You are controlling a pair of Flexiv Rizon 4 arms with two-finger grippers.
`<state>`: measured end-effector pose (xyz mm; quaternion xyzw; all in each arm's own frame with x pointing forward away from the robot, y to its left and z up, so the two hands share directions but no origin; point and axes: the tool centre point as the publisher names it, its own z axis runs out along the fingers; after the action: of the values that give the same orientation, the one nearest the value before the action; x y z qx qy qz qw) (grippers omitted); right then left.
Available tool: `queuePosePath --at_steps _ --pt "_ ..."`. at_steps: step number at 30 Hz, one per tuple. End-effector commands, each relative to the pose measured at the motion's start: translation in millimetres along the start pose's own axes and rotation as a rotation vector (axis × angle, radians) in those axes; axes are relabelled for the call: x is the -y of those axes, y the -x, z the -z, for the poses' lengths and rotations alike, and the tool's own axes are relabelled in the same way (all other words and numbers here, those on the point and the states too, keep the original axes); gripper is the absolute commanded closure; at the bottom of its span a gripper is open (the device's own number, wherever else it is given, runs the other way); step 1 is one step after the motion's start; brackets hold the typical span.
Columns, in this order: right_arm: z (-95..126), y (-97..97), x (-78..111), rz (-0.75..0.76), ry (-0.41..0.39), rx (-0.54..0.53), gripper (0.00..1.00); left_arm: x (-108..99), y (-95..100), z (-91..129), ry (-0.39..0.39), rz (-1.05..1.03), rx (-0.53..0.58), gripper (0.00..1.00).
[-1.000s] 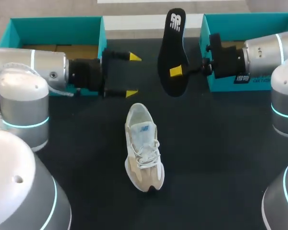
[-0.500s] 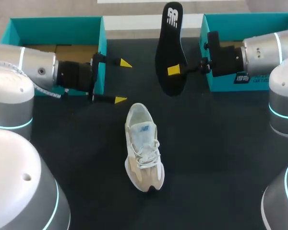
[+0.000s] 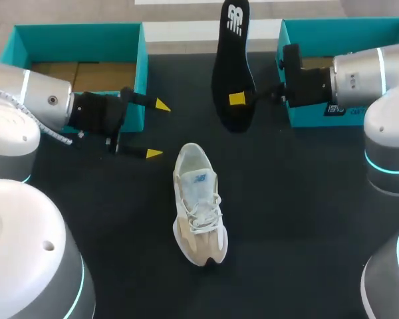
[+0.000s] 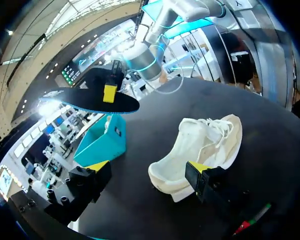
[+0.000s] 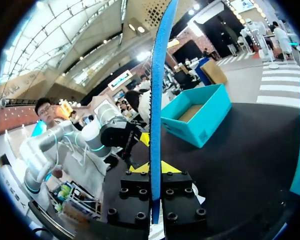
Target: Take the shoe out of the shoebox, open the shoe tongue, remove and reinsert the insole, then place the shoe into the shoebox
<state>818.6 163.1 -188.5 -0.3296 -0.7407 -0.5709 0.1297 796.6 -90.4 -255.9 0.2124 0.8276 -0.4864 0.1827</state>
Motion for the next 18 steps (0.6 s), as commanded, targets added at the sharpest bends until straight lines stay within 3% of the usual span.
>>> queuePosePath --at_steps 1,10,18 --pt "-15.0 -3.0 4.1 0.037 0.034 0.022 1.00 -7.1 -20.8 5.4 0.002 0.027 0.005 0.00" --pt "-55.1 -0.2 14.7 0.133 0.066 -0.018 1.00 -31.8 -55.5 -10.3 0.021 0.141 -0.028 0.00" --pt "-84.7 -5.5 27.1 0.185 0.082 -0.082 1.00 -45.0 -70.7 -22.9 0.043 0.206 -0.051 0.00"
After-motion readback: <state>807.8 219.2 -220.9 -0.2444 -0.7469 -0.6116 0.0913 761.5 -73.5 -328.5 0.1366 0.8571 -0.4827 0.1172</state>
